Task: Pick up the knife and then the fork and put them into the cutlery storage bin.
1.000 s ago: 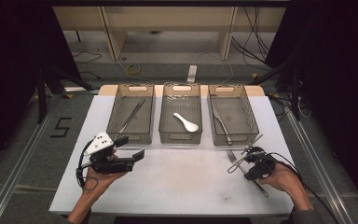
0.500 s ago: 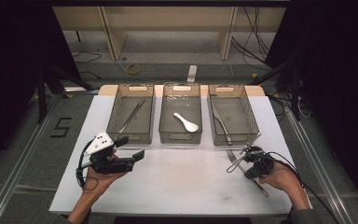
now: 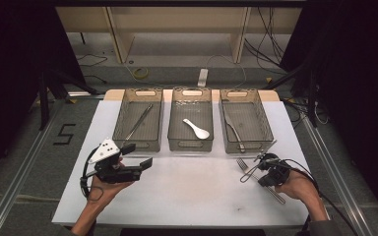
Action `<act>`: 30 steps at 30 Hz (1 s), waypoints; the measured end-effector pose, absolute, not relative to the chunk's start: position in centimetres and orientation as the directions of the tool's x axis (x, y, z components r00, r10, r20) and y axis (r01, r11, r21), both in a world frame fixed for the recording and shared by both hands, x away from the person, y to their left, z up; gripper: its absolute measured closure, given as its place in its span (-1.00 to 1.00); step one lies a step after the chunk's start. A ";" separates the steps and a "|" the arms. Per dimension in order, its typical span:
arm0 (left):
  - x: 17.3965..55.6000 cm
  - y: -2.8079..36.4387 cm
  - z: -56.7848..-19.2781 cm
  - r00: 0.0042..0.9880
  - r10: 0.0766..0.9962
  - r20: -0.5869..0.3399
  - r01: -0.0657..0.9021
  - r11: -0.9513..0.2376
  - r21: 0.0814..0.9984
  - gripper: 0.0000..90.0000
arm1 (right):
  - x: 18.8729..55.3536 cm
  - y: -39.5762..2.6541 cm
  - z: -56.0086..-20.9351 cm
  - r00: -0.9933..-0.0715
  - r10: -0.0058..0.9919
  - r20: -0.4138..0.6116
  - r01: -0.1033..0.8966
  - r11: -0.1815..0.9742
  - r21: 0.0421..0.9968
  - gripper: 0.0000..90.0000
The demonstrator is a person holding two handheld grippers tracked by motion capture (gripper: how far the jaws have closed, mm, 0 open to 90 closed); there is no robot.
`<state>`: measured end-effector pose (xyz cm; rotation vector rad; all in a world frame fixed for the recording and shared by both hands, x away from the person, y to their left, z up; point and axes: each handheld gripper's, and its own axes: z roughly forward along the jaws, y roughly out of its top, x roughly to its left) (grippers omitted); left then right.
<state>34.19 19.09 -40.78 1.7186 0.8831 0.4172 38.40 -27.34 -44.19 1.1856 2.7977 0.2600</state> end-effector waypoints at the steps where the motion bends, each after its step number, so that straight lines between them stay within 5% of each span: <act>1: 34.2 19.1 -40.8 0.660 0.735 -0.154 0.348 -0.118 0.930 -0.64 | 38.3 -27.4 -44.0 -0.696 0.717 -0.021 0.700 0.686 0.199 0.89; 14: 34.2 19.2 -40.8 0.657 0.738 -0.155 0.351 -0.117 0.929 -0.63 | 38.1 -27.3 -40.4 -0.713 0.701 -0.013 0.648 0.666 0.370 0.89; 30: 34.2 19.3 -40.8 0.651 0.741 -0.162 0.353 -0.106 0.930 -0.64 | 41.9 -26.3 -36.9 -0.692 0.721 -0.022 0.604 0.596 0.529 0.89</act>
